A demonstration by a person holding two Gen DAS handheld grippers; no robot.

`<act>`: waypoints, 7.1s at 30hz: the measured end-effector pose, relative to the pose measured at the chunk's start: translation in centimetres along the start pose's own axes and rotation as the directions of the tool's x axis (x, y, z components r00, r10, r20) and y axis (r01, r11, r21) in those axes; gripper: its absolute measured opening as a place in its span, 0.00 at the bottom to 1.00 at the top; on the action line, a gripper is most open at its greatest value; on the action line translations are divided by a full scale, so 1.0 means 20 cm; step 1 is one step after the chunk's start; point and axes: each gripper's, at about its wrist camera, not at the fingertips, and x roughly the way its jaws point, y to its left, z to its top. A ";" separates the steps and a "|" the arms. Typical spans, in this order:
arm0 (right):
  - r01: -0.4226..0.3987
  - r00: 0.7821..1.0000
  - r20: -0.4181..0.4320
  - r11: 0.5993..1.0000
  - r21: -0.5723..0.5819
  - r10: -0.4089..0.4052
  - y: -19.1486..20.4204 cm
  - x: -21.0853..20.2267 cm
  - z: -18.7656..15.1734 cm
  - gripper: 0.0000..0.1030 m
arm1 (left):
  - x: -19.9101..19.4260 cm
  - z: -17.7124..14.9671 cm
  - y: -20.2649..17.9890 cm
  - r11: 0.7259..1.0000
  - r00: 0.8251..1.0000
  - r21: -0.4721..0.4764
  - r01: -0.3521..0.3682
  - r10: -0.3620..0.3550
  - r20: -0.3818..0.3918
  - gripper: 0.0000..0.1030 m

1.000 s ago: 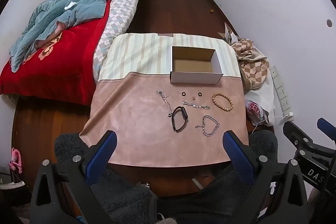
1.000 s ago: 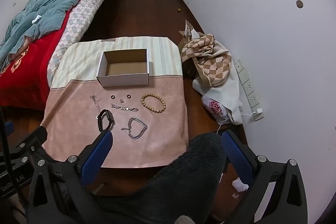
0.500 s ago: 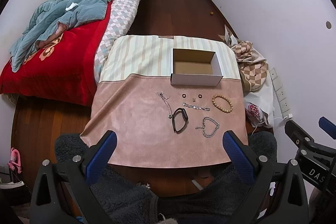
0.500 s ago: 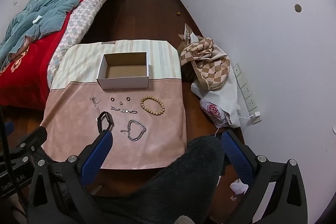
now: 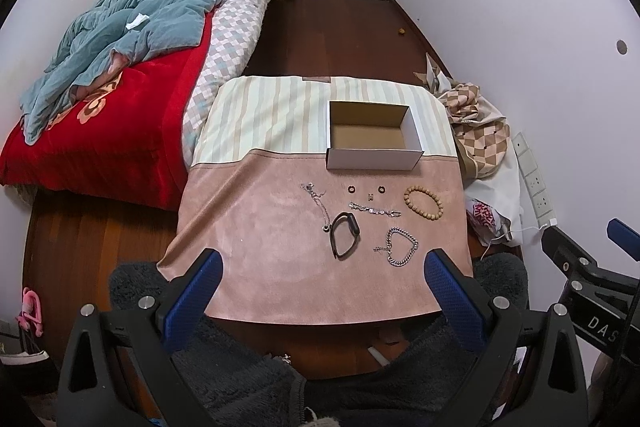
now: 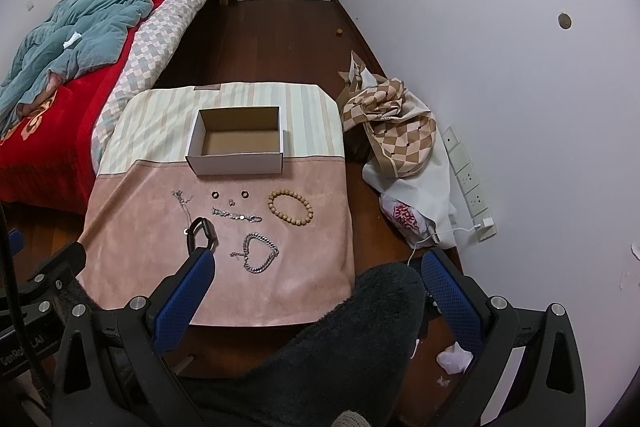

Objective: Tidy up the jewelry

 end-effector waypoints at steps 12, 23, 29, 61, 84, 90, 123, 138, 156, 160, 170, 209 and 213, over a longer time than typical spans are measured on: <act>0.004 1.000 0.013 1.000 -0.011 -0.004 0.00 -0.01 0.01 1.00 | 0.00 0.00 -0.01 1.000 1.000 0.005 -0.001 0.001 0.002 1.00; 0.006 1.000 0.026 1.000 -0.017 -0.006 0.01 -0.02 0.02 1.00 | -0.02 0.01 0.01 1.000 1.000 0.005 0.002 -0.002 0.006 1.00; 0.000 1.000 0.032 1.000 -0.016 0.001 0.01 -0.03 0.02 1.00 | -0.03 0.00 0.02 1.000 1.000 0.007 0.003 -0.003 0.009 1.00; -0.014 0.999 0.037 1.000 -0.007 0.014 0.01 0.00 0.01 1.00 | 0.01 0.05 0.01 1.000 0.999 -0.001 -0.028 0.028 0.036 1.00; -0.130 0.893 -0.418 0.985 0.114 0.166 0.05 1.48 -0.15 0.80 | 1.26 -0.03 0.04 0.985 0.943 0.047 -0.169 0.175 -0.283 0.99; -0.156 0.878 -0.435 0.978 0.135 0.200 0.08 1.60 -0.22 0.70 | 1.45 -0.04 -0.01 0.996 0.936 0.027 -0.090 0.094 -0.340 0.94; -0.329 0.903 -0.230 0.928 0.175 0.363 0.09 1.24 -0.07 0.08 | 1.21 -0.02 0.05 0.998 0.974 0.016 0.063 -0.058 -0.218 0.04; -0.423 0.906 0.013 0.904 0.059 0.423 0.09 0.84 0.63 0.08 | 1.16 0.62 -0.03 0.990 0.988 0.010 0.138 -0.137 -0.076 0.04; -0.380 0.909 -0.179 0.925 0.019 0.377 0.34 1.61 0.98 0.08 | 1.82 0.92 -0.04 0.987 0.942 -0.042 0.154 -0.160 -0.295 0.12; -0.393 0.896 -0.221 0.919 0.012 0.386 0.35 1.68 0.98 0.09 | 1.83 0.94 -0.05 0.987 0.939 -0.058 0.152 -0.163 -0.304 0.16; -0.323 0.931 -0.191 0.946 -0.028 0.313 0.29 1.60 0.95 0.64 | 1.62 0.98 -0.02 0.997 0.981 -0.021 0.068 -0.071 -0.183 0.78; -0.200 0.968 0.136 0.977 -0.080 0.209 0.26 0.57 0.43 0.99 | 0.60 0.42 0.11 0.984 0.964 -0.017 -0.175 0.175 0.199 1.00; -0.187 0.961 0.191 0.979 -0.082 0.200 0.25 0.42 0.38 0.99 | 0.49 0.38 0.11 0.987 0.959 -0.004 -0.161 0.157 0.236 1.00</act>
